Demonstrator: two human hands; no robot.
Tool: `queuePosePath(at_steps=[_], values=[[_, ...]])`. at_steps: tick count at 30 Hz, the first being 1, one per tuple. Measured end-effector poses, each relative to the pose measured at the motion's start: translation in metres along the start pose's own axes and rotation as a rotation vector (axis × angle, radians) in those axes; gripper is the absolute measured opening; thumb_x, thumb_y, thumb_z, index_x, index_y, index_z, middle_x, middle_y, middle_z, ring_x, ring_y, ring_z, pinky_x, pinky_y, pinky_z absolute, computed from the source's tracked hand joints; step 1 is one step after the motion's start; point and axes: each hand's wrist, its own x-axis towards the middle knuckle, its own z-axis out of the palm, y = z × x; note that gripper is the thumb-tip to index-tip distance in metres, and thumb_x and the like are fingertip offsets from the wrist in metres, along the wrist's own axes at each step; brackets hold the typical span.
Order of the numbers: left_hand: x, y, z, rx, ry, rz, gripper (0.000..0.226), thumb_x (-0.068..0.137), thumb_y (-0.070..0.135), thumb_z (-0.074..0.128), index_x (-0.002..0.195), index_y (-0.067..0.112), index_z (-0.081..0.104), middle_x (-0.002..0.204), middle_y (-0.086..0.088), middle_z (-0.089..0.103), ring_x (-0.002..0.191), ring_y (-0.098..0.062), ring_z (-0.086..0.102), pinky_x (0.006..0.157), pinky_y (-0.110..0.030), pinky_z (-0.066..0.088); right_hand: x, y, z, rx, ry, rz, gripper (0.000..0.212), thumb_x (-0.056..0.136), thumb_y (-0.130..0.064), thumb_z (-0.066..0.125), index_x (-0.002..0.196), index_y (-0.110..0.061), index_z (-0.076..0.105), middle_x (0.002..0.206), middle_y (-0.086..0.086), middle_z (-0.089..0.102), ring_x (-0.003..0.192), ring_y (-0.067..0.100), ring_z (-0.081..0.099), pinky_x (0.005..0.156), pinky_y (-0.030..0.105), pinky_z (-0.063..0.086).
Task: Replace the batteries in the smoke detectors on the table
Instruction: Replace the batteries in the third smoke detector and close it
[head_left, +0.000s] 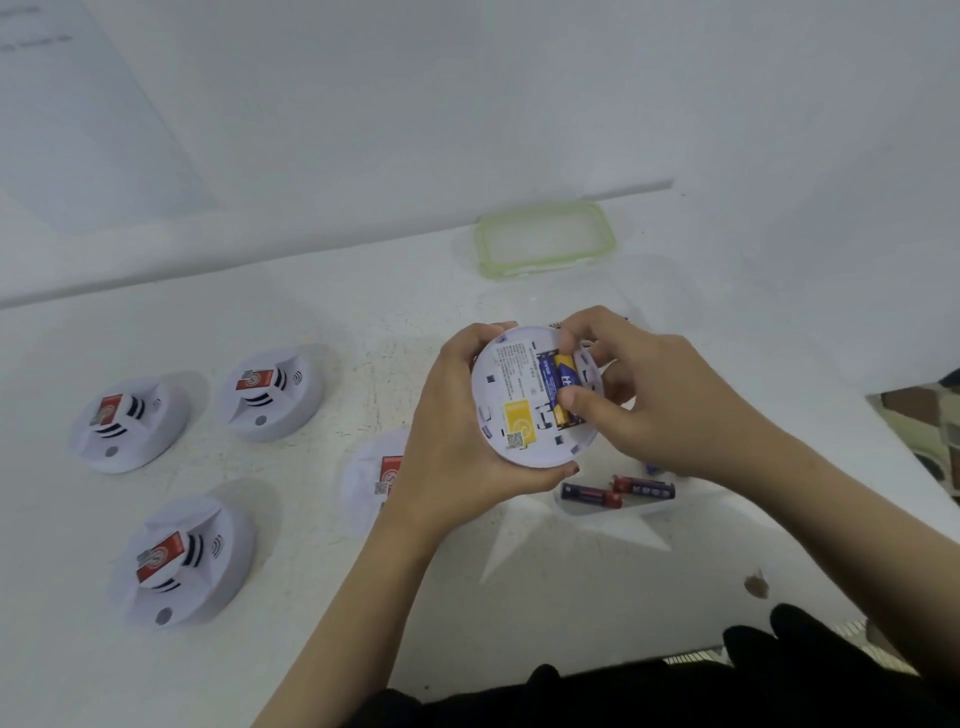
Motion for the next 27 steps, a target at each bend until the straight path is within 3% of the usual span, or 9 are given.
queuePosePath(at_steps=[6,10,13,15,18,20,23,27], values=[[0.003,0.000,0.016,0.034,-0.011,0.034,0.096,0.051,0.042,0.087,0.128,0.033,0.030,0.129,0.002,0.046,0.119,-0.026,0.052,0.094,-0.047,0.049,-0.005,0.012,-0.011,0.003,-0.041,-0.027,0.024,0.089,-0.020,0.059,0.091,-0.031,0.037,0.088,-0.007,0.065,0.062,0.015,0.064,0.054,0.033,0.052],[0.002,0.004,0.019,-0.002,0.049,0.037,0.097,0.048,0.038,0.088,0.125,0.035,0.029,0.126,0.017,0.045,0.118,-0.018,0.053,0.092,-0.041,0.052,-0.010,0.020,-0.008,0.025,-0.047,-0.053,0.022,0.090,-0.014,0.058,0.084,-0.024,0.039,0.072,-0.024,0.061,0.066,0.011,0.062,0.055,0.019,0.047],[0.003,0.005,0.020,0.027,0.058,0.068,0.096,0.050,0.038,0.088,0.125,0.035,0.029,0.126,0.018,0.044,0.117,-0.018,0.053,0.092,-0.040,0.052,-0.011,0.025,-0.007,0.081,-0.020,-0.052,0.030,0.089,-0.017,0.060,0.104,-0.032,0.038,0.099,-0.012,0.062,0.069,0.014,0.067,0.059,0.028,0.055],[0.004,0.004,0.020,0.050,0.057,0.073,0.095,0.051,0.039,0.088,0.125,0.039,0.028,0.127,0.013,0.044,0.117,-0.021,0.053,0.091,-0.043,0.052,-0.012,0.029,-0.005,0.041,0.014,-0.093,0.048,0.089,-0.021,0.061,0.128,-0.037,0.039,0.111,-0.008,0.062,0.076,0.010,0.067,0.063,0.024,0.056],[0.004,0.004,0.021,0.059,0.040,0.081,0.094,0.052,0.038,0.087,0.127,0.037,0.030,0.129,0.009,0.044,0.119,-0.023,0.051,0.094,-0.046,0.049,-0.013,0.033,-0.002,-0.044,0.158,-0.175,0.042,0.086,-0.023,0.059,0.128,-0.024,0.054,0.119,-0.007,0.061,0.092,0.003,0.060,0.074,0.019,0.053],[0.003,0.003,0.023,0.057,0.025,0.079,0.092,0.053,0.038,0.087,0.127,0.036,0.031,0.130,0.004,0.044,0.120,-0.024,0.051,0.096,-0.048,0.048,-0.014,0.035,-0.002,-0.058,0.282,-0.214,0.031,0.084,-0.018,0.061,0.114,-0.017,0.063,0.115,-0.004,0.063,0.102,0.008,0.057,0.083,0.022,0.049],[0.004,0.001,0.022,0.050,0.025,0.054,0.095,0.051,0.036,0.088,0.127,0.033,0.031,0.130,0.002,0.045,0.122,-0.024,0.050,0.097,-0.046,0.047,-0.017,0.034,-0.005,-0.041,0.388,-0.224,0.018,0.081,-0.013,0.065,0.099,-0.015,0.067,0.097,-0.008,0.065,0.092,0.007,0.057,0.083,0.017,0.043],[0.007,0.000,0.016,0.040,0.053,0.043,0.097,0.050,0.036,0.089,0.127,0.034,0.030,0.132,0.007,0.044,0.125,-0.018,0.049,0.100,-0.042,0.047,-0.026,0.033,-0.011,0.067,0.330,-0.171,0.017,0.084,-0.024,0.062,0.100,-0.020,0.065,0.088,-0.009,0.066,0.081,0.006,0.057,0.075,0.012,0.043]])
